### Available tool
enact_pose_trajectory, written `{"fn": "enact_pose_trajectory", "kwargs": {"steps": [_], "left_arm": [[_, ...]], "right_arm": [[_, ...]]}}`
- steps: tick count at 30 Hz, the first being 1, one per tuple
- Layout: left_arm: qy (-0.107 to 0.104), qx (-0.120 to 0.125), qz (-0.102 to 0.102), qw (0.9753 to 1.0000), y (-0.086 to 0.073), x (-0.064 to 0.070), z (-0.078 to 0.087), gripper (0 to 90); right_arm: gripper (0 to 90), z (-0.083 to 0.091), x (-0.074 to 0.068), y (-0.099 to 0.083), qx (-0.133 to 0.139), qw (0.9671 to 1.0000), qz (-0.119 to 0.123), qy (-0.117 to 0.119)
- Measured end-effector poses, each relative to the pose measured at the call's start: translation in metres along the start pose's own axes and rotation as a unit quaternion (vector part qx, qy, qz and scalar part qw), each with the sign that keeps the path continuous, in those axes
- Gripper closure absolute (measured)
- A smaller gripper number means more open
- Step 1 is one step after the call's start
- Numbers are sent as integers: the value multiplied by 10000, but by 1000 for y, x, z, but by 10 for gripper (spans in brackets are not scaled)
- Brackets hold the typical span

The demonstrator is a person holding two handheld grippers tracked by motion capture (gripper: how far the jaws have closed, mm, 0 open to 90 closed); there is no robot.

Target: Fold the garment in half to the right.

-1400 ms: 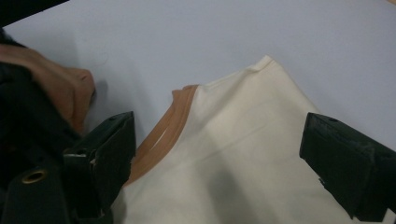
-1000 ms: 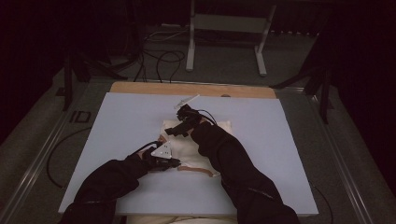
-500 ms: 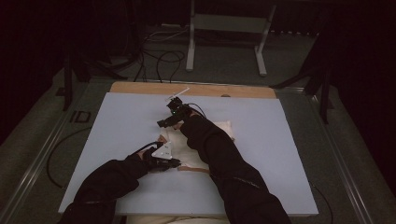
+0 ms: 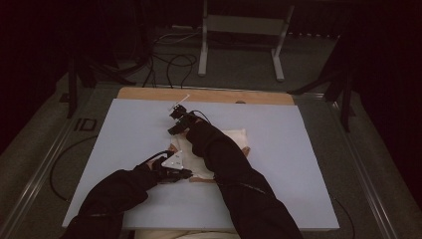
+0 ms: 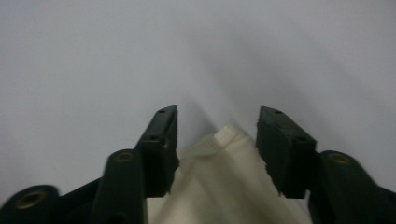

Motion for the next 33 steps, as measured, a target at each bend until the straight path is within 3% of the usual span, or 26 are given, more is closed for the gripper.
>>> {"fn": "enact_pose_trajectory", "kwargs": {"steps": [3, 13, 19, 33], "left_arm": [[-12, -11, -8, 10000, 0, 0, 0, 873], [-40, 0, 38, 10000, 0, -1, 0, 874], [-70, 5, 73, 9999, 0, -2, 0, 874], [-60, -103, -24, 9999, 4, -2, 2, 875]], "right_arm": [[538, -4, 0, 0, -70, 9999, 82, -75], [856, -7, -2, 1, -245, 9986, 420, -210], [882, -2, -2, 1, -136, 9989, 430, -147], [884, 28, 1, 5, 251, 9987, 441, -92]]}}
Point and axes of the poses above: each handheld gripper's, and its own axes: z roughly backward along the jaws, y roughly out of its top, x roughly to its right, the point moved 3 cm from there along -z, roughly forward along the jaws
